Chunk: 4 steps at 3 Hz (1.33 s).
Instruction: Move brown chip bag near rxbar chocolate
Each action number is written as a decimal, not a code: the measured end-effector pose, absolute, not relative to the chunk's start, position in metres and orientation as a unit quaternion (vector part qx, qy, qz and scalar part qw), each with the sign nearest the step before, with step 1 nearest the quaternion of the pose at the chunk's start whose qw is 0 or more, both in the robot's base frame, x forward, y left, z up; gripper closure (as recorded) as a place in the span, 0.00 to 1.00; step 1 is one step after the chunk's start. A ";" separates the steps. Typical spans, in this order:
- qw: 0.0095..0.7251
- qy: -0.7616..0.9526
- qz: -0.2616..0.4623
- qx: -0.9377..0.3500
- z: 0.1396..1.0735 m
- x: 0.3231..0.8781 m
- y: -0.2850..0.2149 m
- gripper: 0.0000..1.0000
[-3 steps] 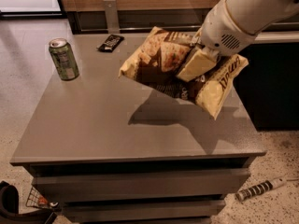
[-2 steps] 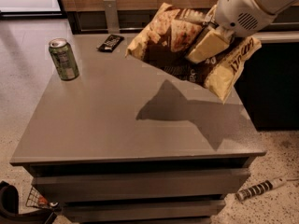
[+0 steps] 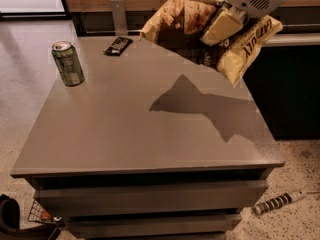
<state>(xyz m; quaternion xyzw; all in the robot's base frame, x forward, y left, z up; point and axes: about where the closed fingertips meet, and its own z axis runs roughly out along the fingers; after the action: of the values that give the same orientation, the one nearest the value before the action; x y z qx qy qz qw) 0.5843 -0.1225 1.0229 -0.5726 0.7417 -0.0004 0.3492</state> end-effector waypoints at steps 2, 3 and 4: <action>0.355 0.738 -0.044 -0.572 1.037 0.646 -0.106 1.00; 0.353 0.737 -0.046 -0.574 1.032 0.664 -0.106 1.00; 0.359 0.730 -0.057 -0.578 1.024 0.711 -0.110 1.00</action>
Offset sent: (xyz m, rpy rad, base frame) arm 0.0999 0.0234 0.0170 -0.0850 -0.0869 -0.0225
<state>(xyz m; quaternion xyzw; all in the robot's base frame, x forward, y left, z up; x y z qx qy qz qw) 0.7115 -0.1105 1.0243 -0.5780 0.7304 -0.0570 0.3594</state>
